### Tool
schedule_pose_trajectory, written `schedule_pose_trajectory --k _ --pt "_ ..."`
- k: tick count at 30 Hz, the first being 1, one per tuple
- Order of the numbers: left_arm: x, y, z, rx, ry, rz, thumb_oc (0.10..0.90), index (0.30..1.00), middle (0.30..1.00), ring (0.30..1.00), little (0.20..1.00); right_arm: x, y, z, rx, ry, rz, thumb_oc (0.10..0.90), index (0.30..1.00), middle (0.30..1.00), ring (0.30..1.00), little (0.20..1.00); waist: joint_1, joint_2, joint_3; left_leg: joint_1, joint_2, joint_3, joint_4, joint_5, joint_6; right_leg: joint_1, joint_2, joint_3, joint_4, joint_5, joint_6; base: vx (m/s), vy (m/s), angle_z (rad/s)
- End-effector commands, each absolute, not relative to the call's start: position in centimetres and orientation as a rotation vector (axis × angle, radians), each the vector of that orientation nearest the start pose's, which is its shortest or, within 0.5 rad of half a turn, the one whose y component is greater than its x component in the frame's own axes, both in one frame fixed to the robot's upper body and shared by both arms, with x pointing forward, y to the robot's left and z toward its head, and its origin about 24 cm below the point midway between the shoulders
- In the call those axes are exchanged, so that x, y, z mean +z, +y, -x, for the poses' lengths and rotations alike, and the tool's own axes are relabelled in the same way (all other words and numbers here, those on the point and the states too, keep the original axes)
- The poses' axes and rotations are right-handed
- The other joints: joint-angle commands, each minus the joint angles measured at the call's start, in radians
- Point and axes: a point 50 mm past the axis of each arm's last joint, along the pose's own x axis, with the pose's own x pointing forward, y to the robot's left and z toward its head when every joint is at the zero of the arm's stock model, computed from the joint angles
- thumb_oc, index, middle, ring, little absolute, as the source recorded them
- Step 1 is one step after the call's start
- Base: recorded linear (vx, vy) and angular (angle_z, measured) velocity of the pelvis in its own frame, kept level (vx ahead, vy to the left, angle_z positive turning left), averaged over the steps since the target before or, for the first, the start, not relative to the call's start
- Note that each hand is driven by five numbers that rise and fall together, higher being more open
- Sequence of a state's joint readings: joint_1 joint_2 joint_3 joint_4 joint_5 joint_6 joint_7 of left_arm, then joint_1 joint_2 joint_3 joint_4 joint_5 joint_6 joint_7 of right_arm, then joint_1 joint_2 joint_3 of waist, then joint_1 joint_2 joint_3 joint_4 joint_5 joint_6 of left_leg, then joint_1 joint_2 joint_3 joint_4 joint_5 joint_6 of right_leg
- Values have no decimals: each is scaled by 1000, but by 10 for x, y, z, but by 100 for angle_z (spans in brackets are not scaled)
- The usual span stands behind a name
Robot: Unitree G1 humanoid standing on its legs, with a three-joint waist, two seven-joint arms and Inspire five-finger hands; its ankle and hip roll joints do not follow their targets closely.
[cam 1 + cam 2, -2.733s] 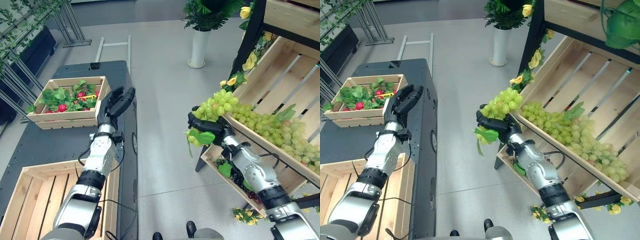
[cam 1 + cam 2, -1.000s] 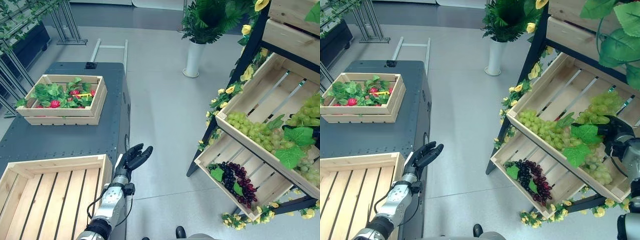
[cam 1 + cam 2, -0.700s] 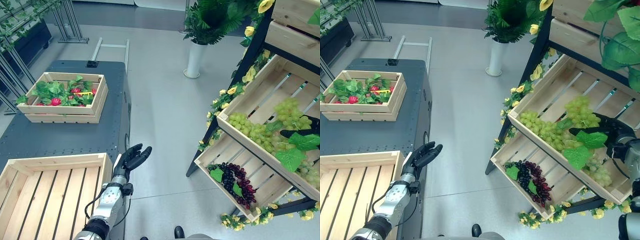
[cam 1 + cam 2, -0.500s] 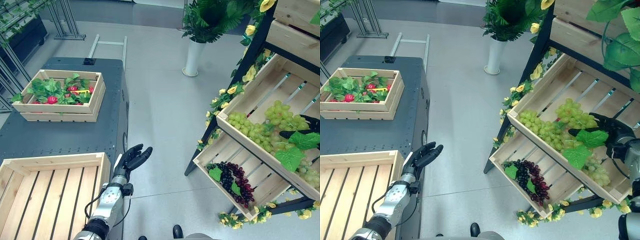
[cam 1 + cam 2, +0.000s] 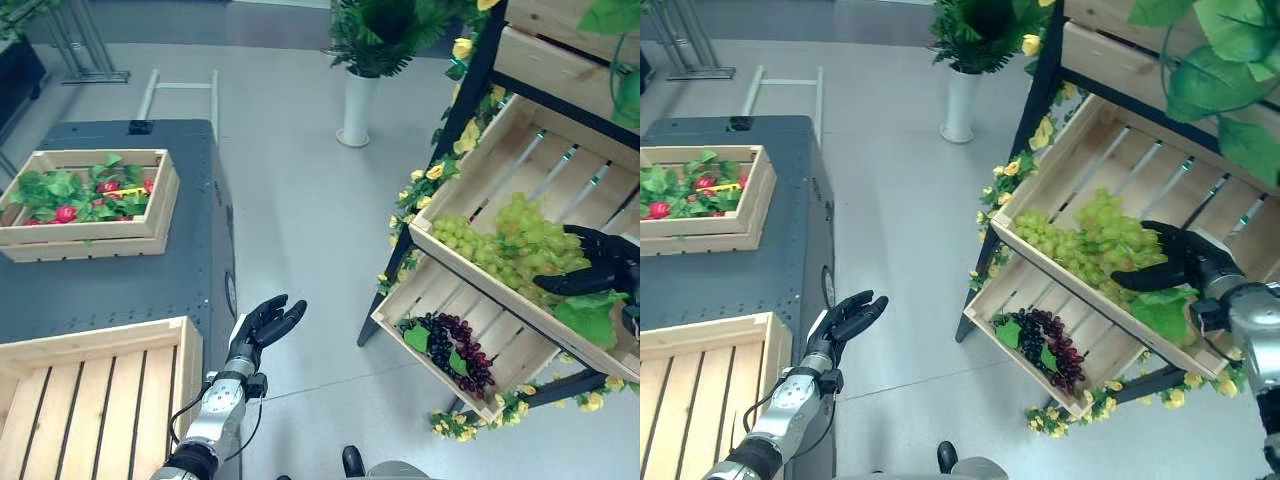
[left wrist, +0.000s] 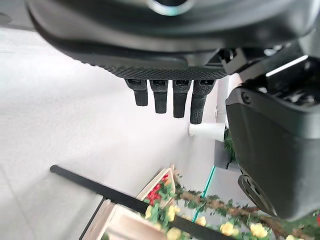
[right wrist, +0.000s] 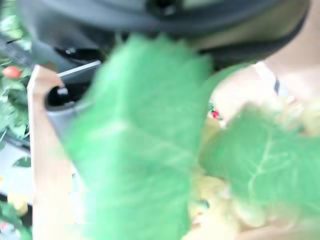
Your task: Pick up the fruits from the basket on one side to the basket on the other side
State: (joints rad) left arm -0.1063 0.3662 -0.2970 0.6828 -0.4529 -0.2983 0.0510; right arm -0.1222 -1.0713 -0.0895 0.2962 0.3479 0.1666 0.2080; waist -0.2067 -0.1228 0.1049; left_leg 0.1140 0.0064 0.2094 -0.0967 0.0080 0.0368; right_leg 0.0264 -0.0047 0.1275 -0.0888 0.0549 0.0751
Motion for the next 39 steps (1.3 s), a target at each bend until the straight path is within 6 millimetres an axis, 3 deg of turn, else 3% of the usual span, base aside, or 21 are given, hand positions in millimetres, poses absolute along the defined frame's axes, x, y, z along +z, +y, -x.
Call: schedule_pose_trajectory --k 1,7,10,12,16,19,22,26,29,31,39 --pt "-26 213 -256 22 158 -41 800 900 900 900 900 205 -386 -256 -358 -39 817 800 900 900 900 900 4 8 -73 -7 -1 -5 9 -104 -13 4 47 -13 12 -3 8 -4 11 -20" --pt "-31 212 -251 55 160 -27 800 900 900 900 900 229 -369 -226 -514 -320 1104 800 900 900 900 900 -30 31 -75 -2 -1 21 9 -113 -10 -1 54 18 11 -6 14 4 22 -12" --pt "-38 211 -246 57 183 -21 800 900 900 900 900 247 -346 -207 -568 -570 1266 800 900 900 900 900 -42 48 -80 5 -2 26 9 -124 -8 5 54 30 9 -13 20 24 17 -15" --pt "-39 210 -245 56 190 -22 800 900 900 900 900 250 -339 -203 -575 -627 1312 800 900 900 900 900 -40 51 -83 2 -3 27 9 -123 -9 1 54 33 9 -11 21 8 3 -6" --pt "-50 207 -237 64 242 -16 800 900 900 900 900 255 -305 -195 -530 -873 1433 800 900 900 900 900 -29 66 -89 6 -8 16 9 -135 -5 7 50 28 6 -23 25 11 -8 -10" --pt "-55 207 -233 68 265 -19 800 900 900 900 900 253 -293 -195 -471 -924 1438 800 900 900 900 900 -21 68 -92 3 -10 12 9 -132 -6 5 48 26 4 -23 25 -4 -15 2" --pt "-65 205 -226 82 316 -18 800 900 900 900 900 247 -267 -197 -295 -984 1402 800 900 900 900 900 -11 71 -94 6 -11 2 9 -134 -6 11 44 10 3 -27 25 -2 -16 3" --pt "-84 209 -210 129 417 -35 800 900 900 900 900 224 -238 -202 -25 -931 1227 800 900 900 900 900 5 76 -99 8 -13 -11 9 -133 -9 18 37 -17 2 -31 23 7 -12 7" --pt "-89 210 -206 136 452 -46 800 900 900 900 900 212 -229 -207 54 -887 1162 800 900 900 900 900 9 78 -100 7 -14 -17 9 -131 -10 20 34 -27 1 -33 22 9 -17 17" --pt "-94 209 -201 135 485 -57 800 900 900 900 900 198 -218 -212 128 -833 1026 800 900 900 900 900 20 82 -98 7 -15 -25 9 -127 -11 22 31 -40 1 -34 20 19 -22 10" --pt "-109 204 -185 153 587 -83 800 900 900 900 900 147 -156 -223 425 -725 718 800 900 900 900 900 77 94 -76 11 -24 -67 9 -115 -9 39 15 -96 1 -45 12 5 -26 16"
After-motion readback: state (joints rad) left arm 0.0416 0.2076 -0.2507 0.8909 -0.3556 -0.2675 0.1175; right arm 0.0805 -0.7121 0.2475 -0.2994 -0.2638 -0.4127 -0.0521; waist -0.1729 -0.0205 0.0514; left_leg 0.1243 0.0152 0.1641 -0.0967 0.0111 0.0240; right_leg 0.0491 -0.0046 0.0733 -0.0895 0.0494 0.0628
